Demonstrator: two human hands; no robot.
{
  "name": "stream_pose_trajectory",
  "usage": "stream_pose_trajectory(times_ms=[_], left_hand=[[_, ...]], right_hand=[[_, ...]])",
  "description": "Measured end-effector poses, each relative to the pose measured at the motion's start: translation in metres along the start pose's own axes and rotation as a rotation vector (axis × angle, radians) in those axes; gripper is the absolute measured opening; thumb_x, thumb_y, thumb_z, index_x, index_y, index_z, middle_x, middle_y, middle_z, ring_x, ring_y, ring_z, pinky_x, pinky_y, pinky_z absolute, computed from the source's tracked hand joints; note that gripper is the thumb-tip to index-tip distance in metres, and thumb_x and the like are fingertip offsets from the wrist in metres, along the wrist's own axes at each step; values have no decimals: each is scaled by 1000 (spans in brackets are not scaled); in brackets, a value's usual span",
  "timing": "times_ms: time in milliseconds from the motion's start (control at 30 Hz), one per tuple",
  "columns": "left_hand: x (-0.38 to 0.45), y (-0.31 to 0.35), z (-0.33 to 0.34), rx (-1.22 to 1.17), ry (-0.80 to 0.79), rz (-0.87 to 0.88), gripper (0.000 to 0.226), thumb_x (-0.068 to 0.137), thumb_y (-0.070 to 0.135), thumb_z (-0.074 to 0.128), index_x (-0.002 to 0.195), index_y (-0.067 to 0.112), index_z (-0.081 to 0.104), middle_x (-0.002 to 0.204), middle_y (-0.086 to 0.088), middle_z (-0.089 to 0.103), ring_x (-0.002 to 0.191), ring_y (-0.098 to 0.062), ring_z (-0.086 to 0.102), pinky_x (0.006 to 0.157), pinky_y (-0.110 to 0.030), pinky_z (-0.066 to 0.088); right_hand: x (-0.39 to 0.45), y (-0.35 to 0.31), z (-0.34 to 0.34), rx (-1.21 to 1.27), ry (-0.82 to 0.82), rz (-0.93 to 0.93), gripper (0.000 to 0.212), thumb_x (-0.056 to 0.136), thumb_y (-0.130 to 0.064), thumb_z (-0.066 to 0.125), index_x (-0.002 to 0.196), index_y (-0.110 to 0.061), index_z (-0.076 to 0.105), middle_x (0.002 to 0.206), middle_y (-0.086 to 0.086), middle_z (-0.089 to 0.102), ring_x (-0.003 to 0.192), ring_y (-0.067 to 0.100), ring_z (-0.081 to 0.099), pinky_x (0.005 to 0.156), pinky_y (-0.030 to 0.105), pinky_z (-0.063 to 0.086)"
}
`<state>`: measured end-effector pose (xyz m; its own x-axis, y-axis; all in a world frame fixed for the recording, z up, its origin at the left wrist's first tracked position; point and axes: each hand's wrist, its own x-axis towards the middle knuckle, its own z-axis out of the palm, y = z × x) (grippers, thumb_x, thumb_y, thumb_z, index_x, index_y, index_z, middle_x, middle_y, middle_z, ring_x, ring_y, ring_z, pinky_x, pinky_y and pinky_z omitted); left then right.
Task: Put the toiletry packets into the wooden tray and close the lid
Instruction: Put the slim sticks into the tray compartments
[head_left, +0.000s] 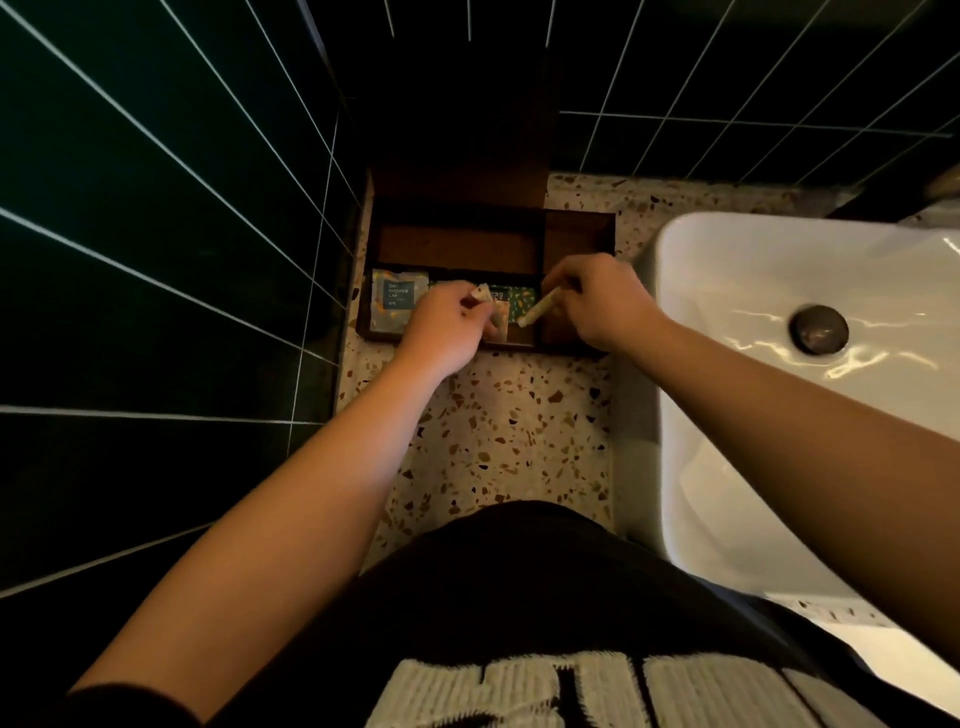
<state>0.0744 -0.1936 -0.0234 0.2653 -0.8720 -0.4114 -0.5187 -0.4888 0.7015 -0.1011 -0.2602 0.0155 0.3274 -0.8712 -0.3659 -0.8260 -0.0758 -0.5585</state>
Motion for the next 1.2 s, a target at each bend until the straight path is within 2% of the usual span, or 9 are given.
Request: stream_pose_trajectory(times_ms=[67, 167, 233, 467, 633, 767, 933, 1100, 1200], left_hand=[[10, 3, 3, 51, -20, 15, 36, 102, 30, 57, 131, 10, 63, 116, -5, 68, 106, -23, 63, 80, -26, 43], [22, 5, 7, 99, -58, 43, 18, 99, 30, 62, 106, 14, 68, 87, 2, 65, 84, -19, 63, 62, -27, 43], [28, 6, 11, 116, -78, 44, 16, 99, 30, 63, 100, 15, 67, 82, 1, 64, 77, -16, 61, 60, -29, 43], [41, -2, 29, 149, -101, -17, 10, 97, 23, 64, 102, 15, 67, 89, -4, 67, 85, -24, 63, 70, -33, 47], [44, -2, 36, 97, -69, -37, 28, 96, 21, 64, 123, 19, 62, 96, 2, 67, 84, -19, 64, 71, -35, 53], [47, -2, 41, 71, -14, -62, 22, 91, 20, 71, 110, 21, 61, 87, 2, 66, 79, -18, 63, 68, -34, 52], [44, -5, 44, 120, 5, -22, 10, 93, 11, 60, 101, 18, 62, 92, -5, 63, 82, -25, 61, 62, -30, 40], [29, -2, 36, 104, 72, 42, 9, 94, 11, 56, 98, 17, 63, 78, 4, 59, 76, -20, 61, 65, -35, 51], [12, 4, 31, 57, 109, 55, 6, 96, 16, 59, 98, 21, 62, 79, 6, 61, 73, -15, 61, 63, -34, 53]], right_hand=[[9, 0, -2, -92, -28, -54, 21, 98, -11, 54, 115, -15, 65, 114, 12, 66, 89, 22, 62, 69, 26, 45], [23, -4, -4, -212, -76, -108, 17, 94, -6, 58, 108, -12, 65, 113, 13, 65, 98, 29, 62, 72, 30, 44], [32, -8, -4, -280, -120, -113, 19, 92, -4, 60, 107, -12, 69, 115, 12, 65, 102, 29, 62, 76, 30, 47], [54, -22, 19, -393, -217, -52, 25, 89, 0, 61, 112, -8, 68, 113, 17, 60, 93, 36, 63, 73, 37, 53], [54, -22, 27, -431, -169, -13, 27, 93, 2, 57, 118, -4, 61, 116, 20, 56, 102, 39, 61, 78, 40, 50], [51, -16, 33, -435, -136, -57, 28, 91, 6, 56, 117, -5, 62, 120, 18, 54, 104, 39, 60, 82, 44, 54], [41, -10, 39, -453, -104, -96, 22, 90, 7, 60, 108, -3, 65, 132, 16, 47, 106, 40, 58, 84, 44, 54], [23, -6, 30, -286, -6, -93, 25, 92, -4, 56, 114, -8, 65, 124, 13, 51, 99, 36, 61, 81, 45, 56], [-2, -5, 13, -127, 69, -67, 28, 92, -14, 58, 119, -13, 66, 121, 11, 57, 104, 31, 61, 88, 39, 53]])
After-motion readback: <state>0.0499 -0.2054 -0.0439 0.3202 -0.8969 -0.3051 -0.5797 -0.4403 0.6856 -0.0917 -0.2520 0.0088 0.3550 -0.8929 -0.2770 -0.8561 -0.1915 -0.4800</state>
